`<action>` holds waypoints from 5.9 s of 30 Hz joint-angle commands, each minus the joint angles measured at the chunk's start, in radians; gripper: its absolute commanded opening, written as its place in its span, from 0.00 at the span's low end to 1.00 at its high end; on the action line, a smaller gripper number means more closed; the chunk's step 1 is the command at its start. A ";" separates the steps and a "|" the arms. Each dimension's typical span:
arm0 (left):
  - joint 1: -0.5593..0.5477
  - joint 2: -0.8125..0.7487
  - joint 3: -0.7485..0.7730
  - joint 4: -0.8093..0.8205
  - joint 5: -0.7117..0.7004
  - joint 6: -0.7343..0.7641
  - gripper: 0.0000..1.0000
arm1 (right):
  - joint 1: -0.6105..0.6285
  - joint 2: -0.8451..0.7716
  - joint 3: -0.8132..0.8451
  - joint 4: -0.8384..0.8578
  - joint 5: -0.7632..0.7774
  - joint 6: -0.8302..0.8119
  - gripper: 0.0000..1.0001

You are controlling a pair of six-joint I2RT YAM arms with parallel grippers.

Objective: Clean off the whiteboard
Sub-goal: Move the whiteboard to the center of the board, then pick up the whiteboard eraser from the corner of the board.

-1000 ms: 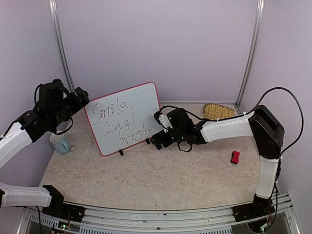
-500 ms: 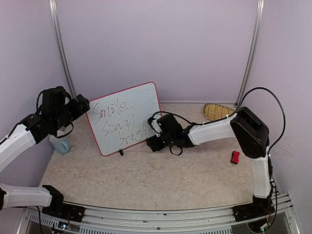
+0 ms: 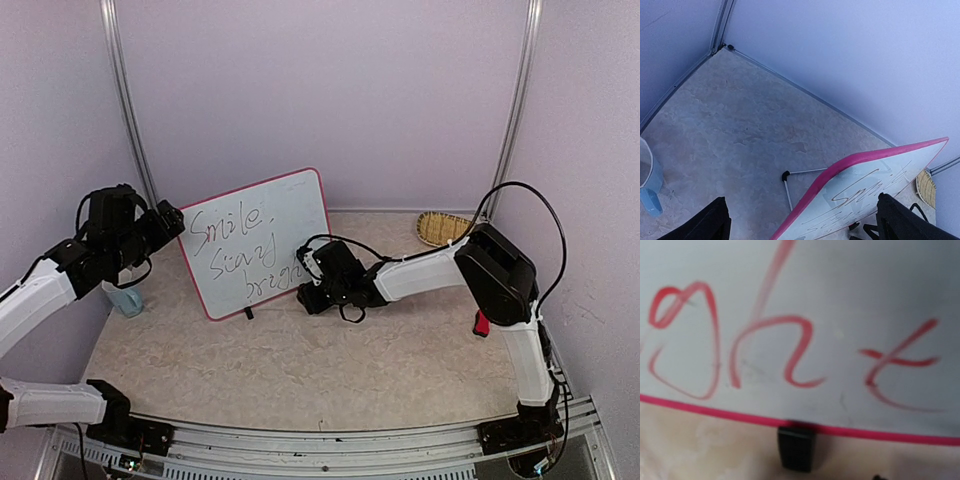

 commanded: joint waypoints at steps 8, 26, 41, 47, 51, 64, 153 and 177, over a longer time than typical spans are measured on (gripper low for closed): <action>0.027 -0.024 -0.032 0.037 0.035 -0.011 0.99 | 0.016 0.064 0.043 0.049 0.031 0.029 0.48; 0.030 -0.029 -0.066 0.050 0.057 -0.029 0.99 | 0.020 0.117 0.042 0.138 0.079 0.049 0.34; 0.039 -0.057 -0.027 0.010 0.069 -0.049 0.99 | 0.020 0.095 0.011 0.166 0.059 0.030 0.09; 0.039 -0.090 -0.021 -0.001 0.077 -0.065 0.99 | 0.020 0.061 -0.027 0.174 0.057 0.027 0.04; 0.039 -0.095 -0.021 -0.002 0.068 -0.061 0.99 | 0.019 0.030 -0.069 0.181 0.079 0.018 0.04; 0.039 -0.090 -0.025 0.010 0.081 -0.064 0.99 | 0.013 -0.084 -0.219 0.188 0.090 0.001 0.04; 0.078 0.053 -0.148 0.194 0.219 -0.137 0.99 | -0.331 -0.860 -0.710 -0.409 0.359 0.587 1.00; 0.083 0.075 -0.157 0.206 0.248 -0.122 0.99 | -0.522 -0.894 -0.807 -0.539 0.373 0.704 0.93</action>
